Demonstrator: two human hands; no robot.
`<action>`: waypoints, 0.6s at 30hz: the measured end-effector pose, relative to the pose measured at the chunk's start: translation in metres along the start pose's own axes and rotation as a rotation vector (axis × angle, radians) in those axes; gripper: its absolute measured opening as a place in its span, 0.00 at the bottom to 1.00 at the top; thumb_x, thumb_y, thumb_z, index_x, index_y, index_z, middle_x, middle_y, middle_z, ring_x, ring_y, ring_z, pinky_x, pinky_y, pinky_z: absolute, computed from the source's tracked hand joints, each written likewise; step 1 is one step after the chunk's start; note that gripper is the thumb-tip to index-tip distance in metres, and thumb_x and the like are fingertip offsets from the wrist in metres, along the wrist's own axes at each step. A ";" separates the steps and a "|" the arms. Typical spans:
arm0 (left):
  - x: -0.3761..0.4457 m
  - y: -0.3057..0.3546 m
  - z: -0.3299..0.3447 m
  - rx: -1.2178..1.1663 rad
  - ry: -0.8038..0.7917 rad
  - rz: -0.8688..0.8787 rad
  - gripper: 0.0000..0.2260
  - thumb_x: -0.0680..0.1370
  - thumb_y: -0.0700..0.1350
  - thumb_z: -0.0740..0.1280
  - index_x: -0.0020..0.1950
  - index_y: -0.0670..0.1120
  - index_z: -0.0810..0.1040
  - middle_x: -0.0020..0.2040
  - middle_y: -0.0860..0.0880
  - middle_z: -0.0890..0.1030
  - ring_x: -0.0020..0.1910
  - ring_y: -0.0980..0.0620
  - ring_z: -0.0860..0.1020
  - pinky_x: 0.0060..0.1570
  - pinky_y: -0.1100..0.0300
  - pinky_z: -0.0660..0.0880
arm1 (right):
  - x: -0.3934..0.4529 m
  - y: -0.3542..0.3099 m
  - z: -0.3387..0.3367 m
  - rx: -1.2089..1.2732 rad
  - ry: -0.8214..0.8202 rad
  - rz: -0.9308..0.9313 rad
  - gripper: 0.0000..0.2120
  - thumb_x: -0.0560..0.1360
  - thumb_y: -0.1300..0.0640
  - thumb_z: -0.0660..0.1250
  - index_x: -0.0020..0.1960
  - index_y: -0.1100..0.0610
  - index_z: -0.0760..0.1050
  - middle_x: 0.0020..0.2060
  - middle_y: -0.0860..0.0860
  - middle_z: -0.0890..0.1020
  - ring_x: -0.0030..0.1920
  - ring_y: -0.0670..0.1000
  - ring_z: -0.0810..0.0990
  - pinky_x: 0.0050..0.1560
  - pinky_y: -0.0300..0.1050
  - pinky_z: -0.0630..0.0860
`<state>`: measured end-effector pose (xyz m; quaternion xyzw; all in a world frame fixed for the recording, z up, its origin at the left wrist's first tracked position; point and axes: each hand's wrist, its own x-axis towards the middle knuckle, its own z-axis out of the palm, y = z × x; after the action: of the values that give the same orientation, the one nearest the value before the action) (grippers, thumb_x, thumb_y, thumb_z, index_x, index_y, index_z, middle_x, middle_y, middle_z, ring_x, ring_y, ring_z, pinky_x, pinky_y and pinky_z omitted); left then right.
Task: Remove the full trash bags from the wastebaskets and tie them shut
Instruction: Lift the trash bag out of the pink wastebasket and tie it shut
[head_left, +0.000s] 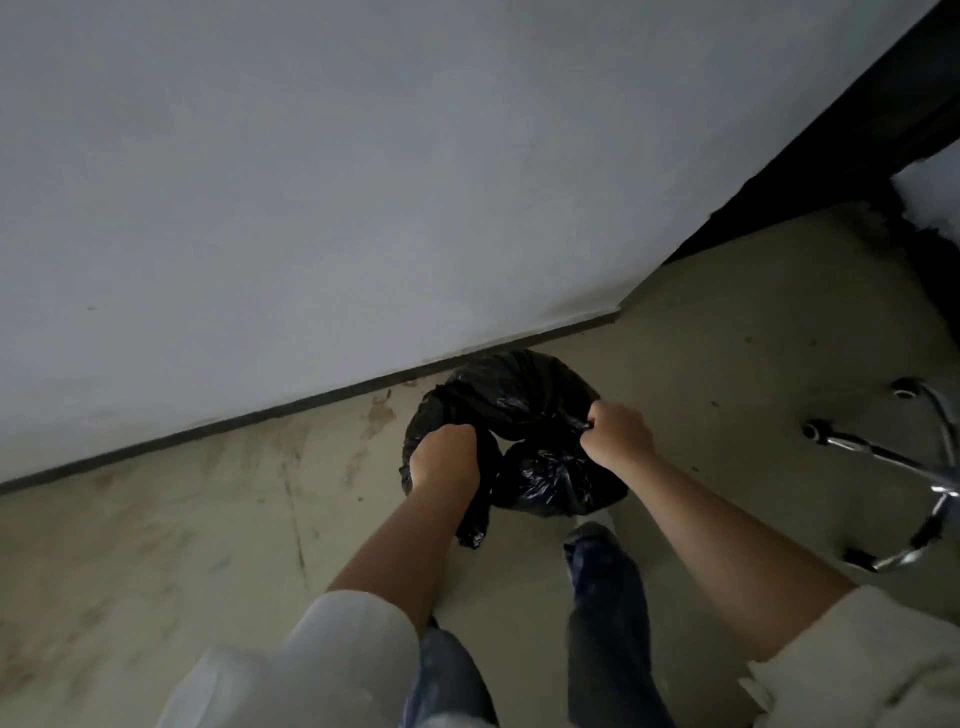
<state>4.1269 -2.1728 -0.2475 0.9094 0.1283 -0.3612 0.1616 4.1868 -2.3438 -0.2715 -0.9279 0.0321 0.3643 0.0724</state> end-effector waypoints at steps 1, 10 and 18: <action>0.013 0.010 0.008 -0.021 0.002 -0.034 0.11 0.77 0.33 0.57 0.55 0.39 0.75 0.55 0.42 0.79 0.55 0.43 0.78 0.49 0.54 0.75 | 0.019 0.009 0.002 -0.016 -0.024 -0.020 0.04 0.75 0.64 0.57 0.49 0.60 0.67 0.49 0.59 0.74 0.53 0.59 0.73 0.43 0.46 0.67; 0.137 0.072 0.092 -0.096 0.092 -0.218 0.08 0.76 0.33 0.59 0.52 0.39 0.75 0.52 0.42 0.79 0.53 0.43 0.77 0.42 0.56 0.70 | 0.171 0.065 0.040 -0.045 0.016 -0.181 0.12 0.76 0.65 0.57 0.58 0.62 0.70 0.56 0.61 0.75 0.59 0.62 0.72 0.51 0.52 0.72; 0.169 0.087 0.147 -0.108 0.077 -0.263 0.11 0.76 0.33 0.58 0.57 0.39 0.72 0.56 0.42 0.75 0.57 0.42 0.74 0.47 0.54 0.72 | 0.208 0.094 0.076 -0.061 -0.012 -0.236 0.11 0.77 0.62 0.58 0.58 0.63 0.70 0.58 0.60 0.74 0.60 0.61 0.71 0.53 0.53 0.71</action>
<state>4.1858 -2.2894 -0.4490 0.8879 0.2715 -0.3367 0.1564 4.2775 -2.4264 -0.4789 -0.9248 -0.0886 0.3597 0.0867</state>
